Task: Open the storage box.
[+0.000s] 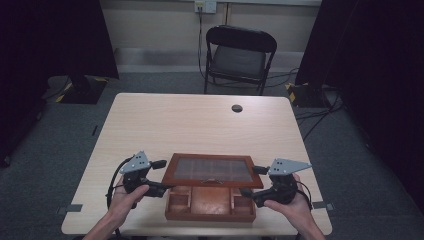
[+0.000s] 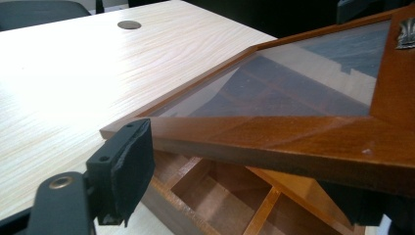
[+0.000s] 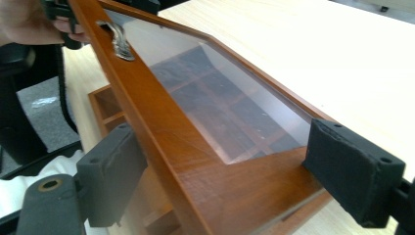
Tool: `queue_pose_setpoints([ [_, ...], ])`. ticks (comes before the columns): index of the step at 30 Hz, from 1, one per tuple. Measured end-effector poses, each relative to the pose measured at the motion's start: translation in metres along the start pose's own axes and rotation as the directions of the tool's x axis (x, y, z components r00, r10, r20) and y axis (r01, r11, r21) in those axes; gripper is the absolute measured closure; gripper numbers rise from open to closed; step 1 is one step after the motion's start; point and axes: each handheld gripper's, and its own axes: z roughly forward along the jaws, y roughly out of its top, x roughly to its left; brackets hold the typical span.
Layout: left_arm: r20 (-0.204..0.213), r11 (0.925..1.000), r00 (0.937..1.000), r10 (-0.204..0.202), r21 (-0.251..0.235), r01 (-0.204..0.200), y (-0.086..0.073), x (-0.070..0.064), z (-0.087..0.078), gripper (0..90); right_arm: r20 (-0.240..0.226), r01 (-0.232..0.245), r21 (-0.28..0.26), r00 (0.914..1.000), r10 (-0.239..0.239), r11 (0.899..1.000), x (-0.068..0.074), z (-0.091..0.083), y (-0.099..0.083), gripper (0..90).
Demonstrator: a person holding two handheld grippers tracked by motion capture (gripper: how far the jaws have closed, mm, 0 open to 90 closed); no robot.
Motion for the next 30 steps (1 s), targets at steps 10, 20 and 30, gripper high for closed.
queue_pose_setpoints([
  [10, -0.013, 0.9995, 0.9995, -0.03, 0.006, 0.03, 0.008, 0.004, 0.007, 21.7, 0.008, -0.021, -0.014, 0.9998, 0.021, 1.0, -0.012, 0.002, 0.002, 15.8],
  [20, 0.002, 0.9995, 0.9996, -0.027, -0.016, 0.027, 0.018, 0.01, 0.01, 21.3, 0.012, -0.06, -0.042, 0.9981, 0.06, 0.997, -0.023, 0.002, 0.006, 22.5],
  [30, 0.006, 0.9996, 0.9999, -0.016, -0.023, 0.016, 0.022, 0.013, 0.017, 31.1, 0.004, -0.084, -0.071, 0.9964, 0.085, 0.994, -0.032, 0.004, 0.01, 29.2],
])
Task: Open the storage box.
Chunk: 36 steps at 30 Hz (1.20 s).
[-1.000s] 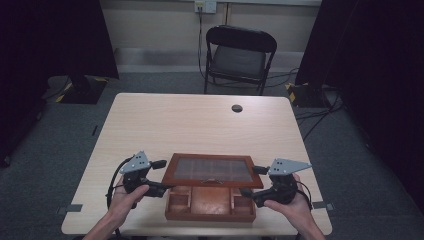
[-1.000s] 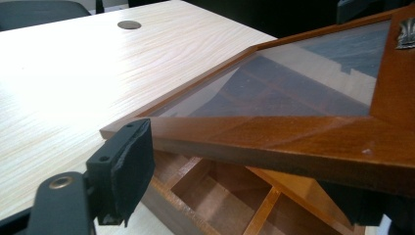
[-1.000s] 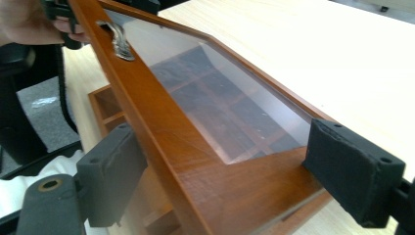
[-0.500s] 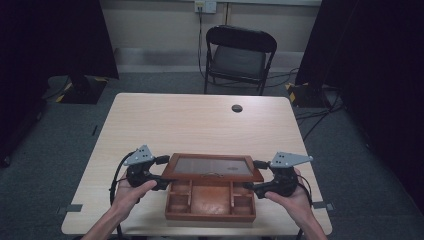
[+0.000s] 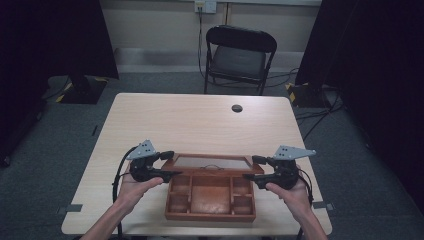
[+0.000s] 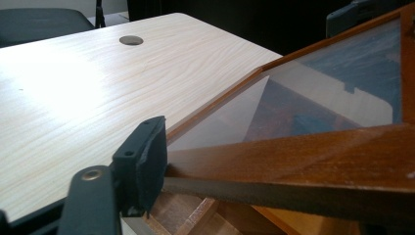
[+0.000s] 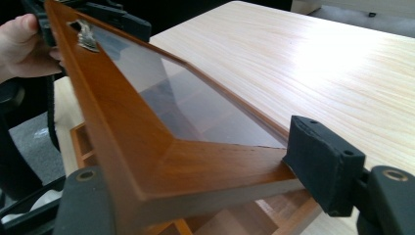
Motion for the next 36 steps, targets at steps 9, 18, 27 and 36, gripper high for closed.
queue_pose_setpoints([
  [9, -0.004, 1.0, 1.0, 0.002, -0.006, -0.002, 0.006, 0.004, 0.002, 35.4, 0.016, -0.03, -0.016, 0.9994, 0.031, 0.999, -0.011, 0.001, 0.0, 36.3],
  [18, -0.009, 0.9993, 0.9999, -0.012, -0.034, 0.012, 0.009, 0.011, 0.004, 39.1, 0.008, -0.058, -0.038, 0.9983, 0.058, 0.998, -0.019, 0.004, 0.008, 39.4],
  [27, -0.008, 0.9995, 0.9998, -0.018, -0.027, 0.018, 0.011, 0.019, 0.005, 42.9, 0.02, -0.059, -0.032, 0.998, 0.059, 0.998, -0.024, 0.013, 0.011, 40.9],
  [36, -0.011, 0.9992, 0.9994, -0.034, -0.022, 0.034, 0.011, 0.028, 0.009, 45.2, 0.028, -0.074, -0.03, 0.9968, 0.075, 0.997, -0.033, 0.023, 0.011, 41.4],
])
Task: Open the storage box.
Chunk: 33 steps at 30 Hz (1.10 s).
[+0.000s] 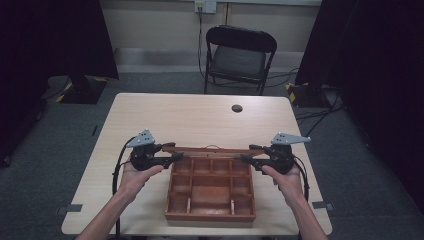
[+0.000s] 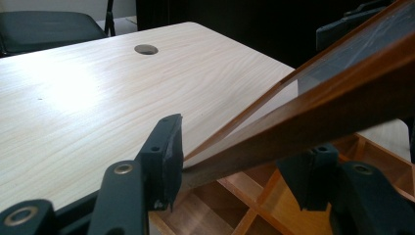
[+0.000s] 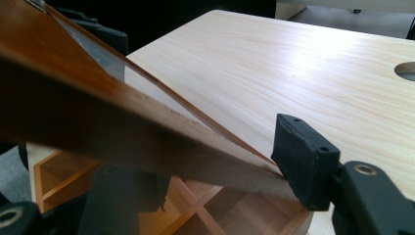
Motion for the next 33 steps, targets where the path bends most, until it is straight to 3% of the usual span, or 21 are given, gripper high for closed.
queue_pose_setpoints([
  [8, -0.011, 0.9998, 0.9997, -0.02, -0.003, 0.02, 0.0, 0.008, 0.006, 47.5, 0.002, -0.022, -0.012, 0.9998, 0.022, 1.0, -0.01, 0.007, 0.0, 43.0],
  [12, -0.028, 1.0, 0.9996, -0.008, -0.002, 0.008, -0.001, 0.009, 0.008, 48.6, 0.0, -0.017, 0.0, 0.9999, 0.017, 1.0, -0.014, 0.013, -0.001, 43.6],
  [28, -0.055, 0.9996, 0.9981, -0.026, 0.008, 0.027, -0.007, 0.025, 0.026, 52.4, 0.012, -0.002, -0.009, 0.9999, 0.003, 1.0, -0.028, 0.026, 0.006, 47.6],
  [33, -0.056, 0.9995, 0.9982, -0.023, 0.02, 0.024, -0.01, 0.033, 0.033, 53.2, 0.015, -0.028, -0.028, 0.9995, 0.029, 0.999, -0.033, 0.031, 0.006, 47.7],
])
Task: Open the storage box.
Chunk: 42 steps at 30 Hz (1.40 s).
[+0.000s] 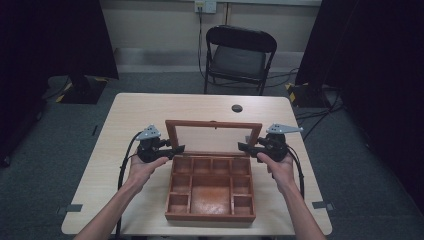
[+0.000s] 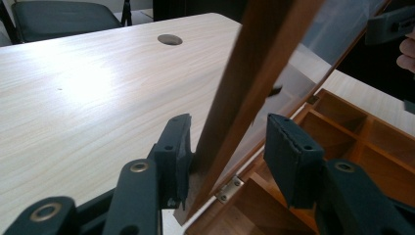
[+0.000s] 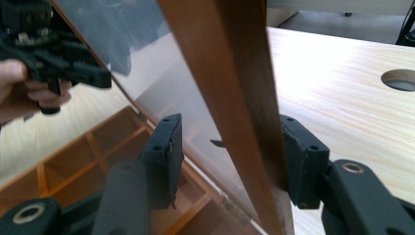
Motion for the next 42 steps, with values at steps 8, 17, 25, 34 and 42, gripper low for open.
queue_pose_setpoints([
  [8, 0.002, 0.9998, 1.0, -0.001, 0.018, 0.001, 0.005, 0.007, 0.007, 55.2, 0.018, -0.036, -0.023, 0.9992, 0.036, 0.999, -0.009, 0.008, -0.002, 48.5],
  [17, 0.001, 0.9999, 0.9999, -0.014, 0.008, 0.014, 0.002, 0.011, 0.012, 55.8, 0.033, -0.043, -0.013, 0.9985, 0.043, 0.999, -0.013, 0.017, -0.005, 45.8],
  [25, -0.007, 0.9992, 0.9995, -0.031, 0.026, 0.031, -0.003, 0.017, 0.019, 55.8, 0.066, -0.038, 0.017, 0.9972, 0.036, 0.999, -0.019, 0.027, -0.009, 46.9],
  [34, -0.018, 0.9978, 0.9982, -0.058, 0.032, 0.059, -0.006, 0.021, 0.025, 56.2, 0.083, -0.064, 0.005, 0.9945, 0.064, 0.998, -0.026, 0.035, -0.011, 47.3],
  [42, -0.022, 0.9951, 0.9963, -0.083, 0.053, 0.084, -0.008, 0.025, 0.027, 56.1, 0.086, -0.083, 0.019, 0.993, 0.081, 0.996, -0.031, 0.038, -0.013, 46.1],
])
